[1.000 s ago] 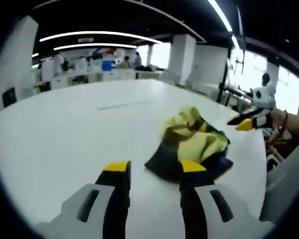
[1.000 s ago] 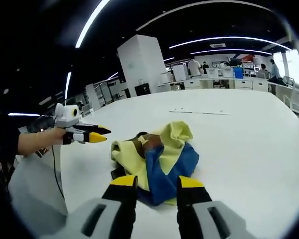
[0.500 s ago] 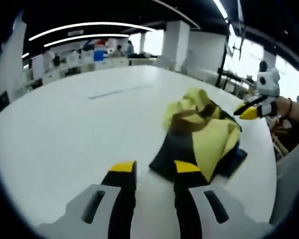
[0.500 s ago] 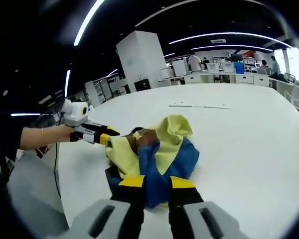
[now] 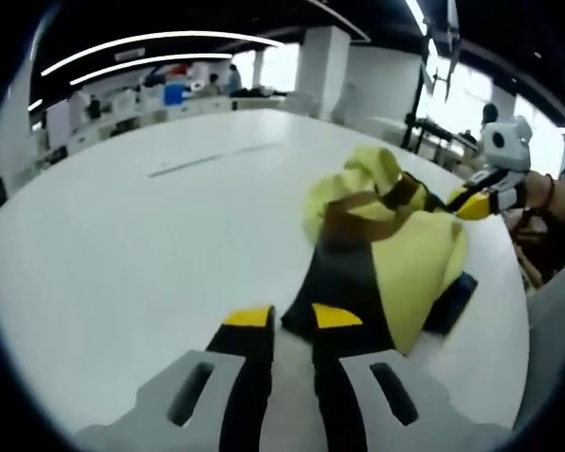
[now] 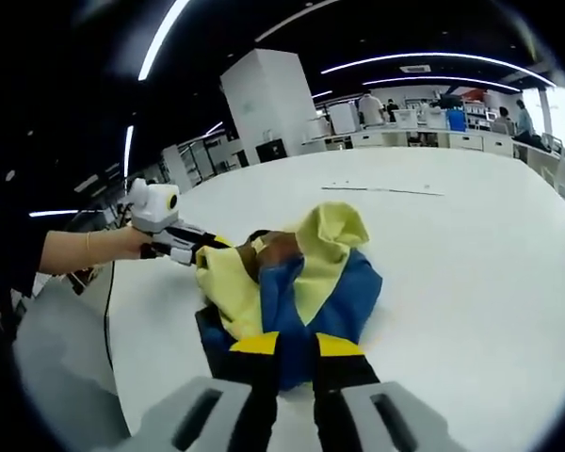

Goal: Fold the garment on the visible template until the final outline fits inside the template.

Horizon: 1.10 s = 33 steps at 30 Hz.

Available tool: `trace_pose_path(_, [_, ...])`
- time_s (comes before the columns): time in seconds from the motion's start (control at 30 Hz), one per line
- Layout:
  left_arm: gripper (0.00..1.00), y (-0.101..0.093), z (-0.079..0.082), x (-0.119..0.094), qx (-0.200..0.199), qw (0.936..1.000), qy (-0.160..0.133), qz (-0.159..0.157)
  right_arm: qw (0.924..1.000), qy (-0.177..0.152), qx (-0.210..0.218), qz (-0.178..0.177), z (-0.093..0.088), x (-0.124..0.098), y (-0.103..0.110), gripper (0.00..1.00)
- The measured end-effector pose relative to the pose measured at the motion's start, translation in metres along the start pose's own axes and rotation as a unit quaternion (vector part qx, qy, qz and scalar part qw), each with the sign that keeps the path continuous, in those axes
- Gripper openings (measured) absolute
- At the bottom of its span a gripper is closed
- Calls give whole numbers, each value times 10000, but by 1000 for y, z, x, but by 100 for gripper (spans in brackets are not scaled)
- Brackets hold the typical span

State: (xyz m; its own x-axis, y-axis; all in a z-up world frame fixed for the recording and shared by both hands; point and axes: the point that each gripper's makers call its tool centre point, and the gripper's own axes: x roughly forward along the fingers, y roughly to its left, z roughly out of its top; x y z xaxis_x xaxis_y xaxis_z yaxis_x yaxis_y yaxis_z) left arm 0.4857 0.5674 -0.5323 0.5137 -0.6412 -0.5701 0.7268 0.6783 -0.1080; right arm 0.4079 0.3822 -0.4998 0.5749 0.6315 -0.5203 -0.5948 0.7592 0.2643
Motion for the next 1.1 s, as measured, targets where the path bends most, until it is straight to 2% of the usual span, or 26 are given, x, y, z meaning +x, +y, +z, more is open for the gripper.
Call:
trace_pose_path(0.2, [4,-5,0,1,163,9998,121,-11,9996,114,-232,-83,-5,2,1,1])
trace_pose_path(0.3, [0,-4,0,0,194,9997,139,47,9994,141,-285,-114,-8,3,1,0])
trace_pose_path(0.43, [0,-2,-1,-4,321,9991,177,233,9986,122,-487,-193,-7,2,0,0])
trace_pose_path(0.57, [0,2,3,-15,324,9985,111,426,9985,-13,-428,-337,0,-6,-5,0])
trace_pose_path(0.73, [0,2,11,-27,434,9976,-30,537,9982,-223,-341,-451,10,-15,-10,0])
trace_pose_path(0.93, [0,-5,31,-44,427,9966,-443,554,9959,-455,-370,-682,23,-29,-17,0])
trace_pose_path(1.1, [0,-10,42,-54,577,9950,-557,592,9942,-500,-432,-848,29,-39,-25,0])
